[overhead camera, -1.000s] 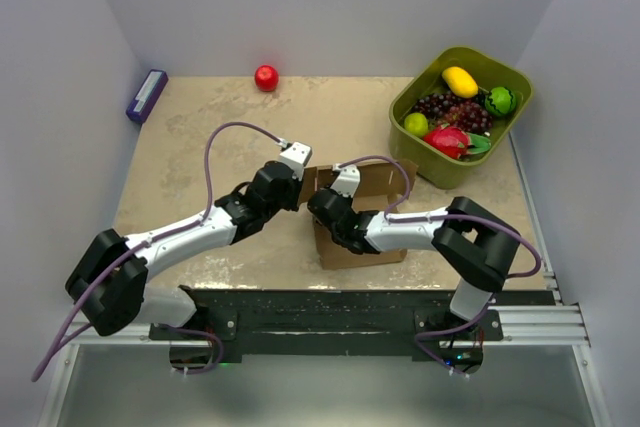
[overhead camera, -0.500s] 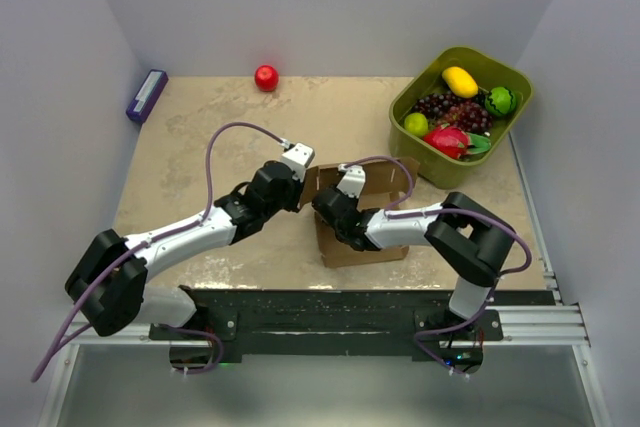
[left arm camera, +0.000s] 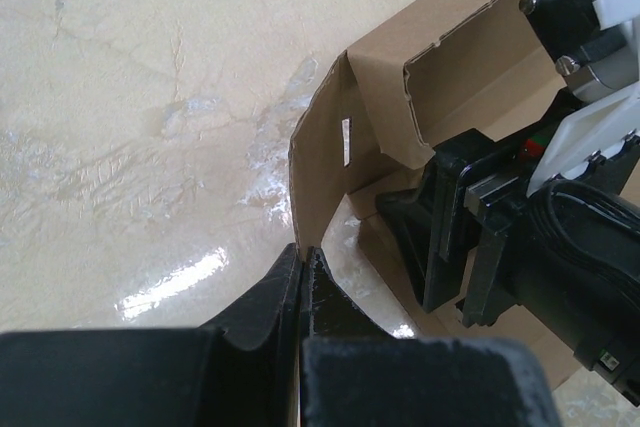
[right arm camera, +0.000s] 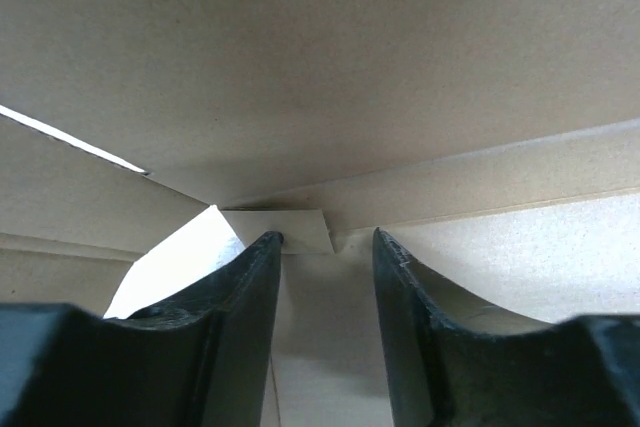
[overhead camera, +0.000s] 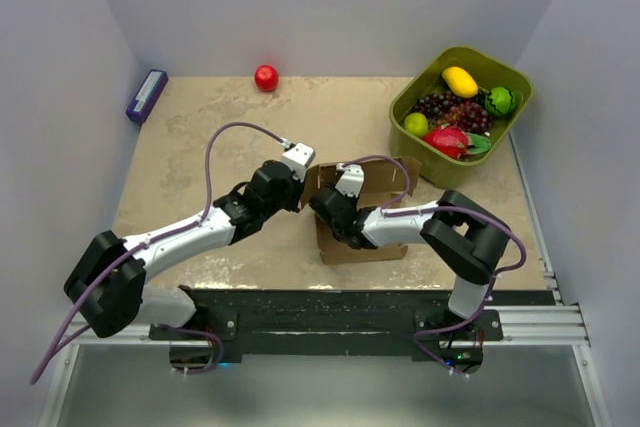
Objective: Fold the paper box
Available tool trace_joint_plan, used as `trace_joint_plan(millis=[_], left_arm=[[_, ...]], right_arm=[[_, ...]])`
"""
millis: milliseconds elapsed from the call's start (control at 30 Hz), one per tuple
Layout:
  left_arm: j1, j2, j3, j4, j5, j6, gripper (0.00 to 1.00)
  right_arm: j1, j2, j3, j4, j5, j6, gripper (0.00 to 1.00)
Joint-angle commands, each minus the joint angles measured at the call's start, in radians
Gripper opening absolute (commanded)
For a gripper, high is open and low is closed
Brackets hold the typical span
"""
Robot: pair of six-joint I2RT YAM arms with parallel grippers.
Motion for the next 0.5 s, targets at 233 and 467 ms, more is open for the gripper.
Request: trace_joint_plan(millis=[233,467], left_arm=[[0.003,0.011,0.039,-0.018,-0.069,-0.040,0.00],[0.003,0.011,0.041,-0.018,-0.063,-0.041,0.00]], right_arm=[[0.047,-0.303,-0.132,-0.041,-0.060,-0.029,0.43],[0.136,-0.365,-0.177,-0.067,-0.143,0.017,0.23]])
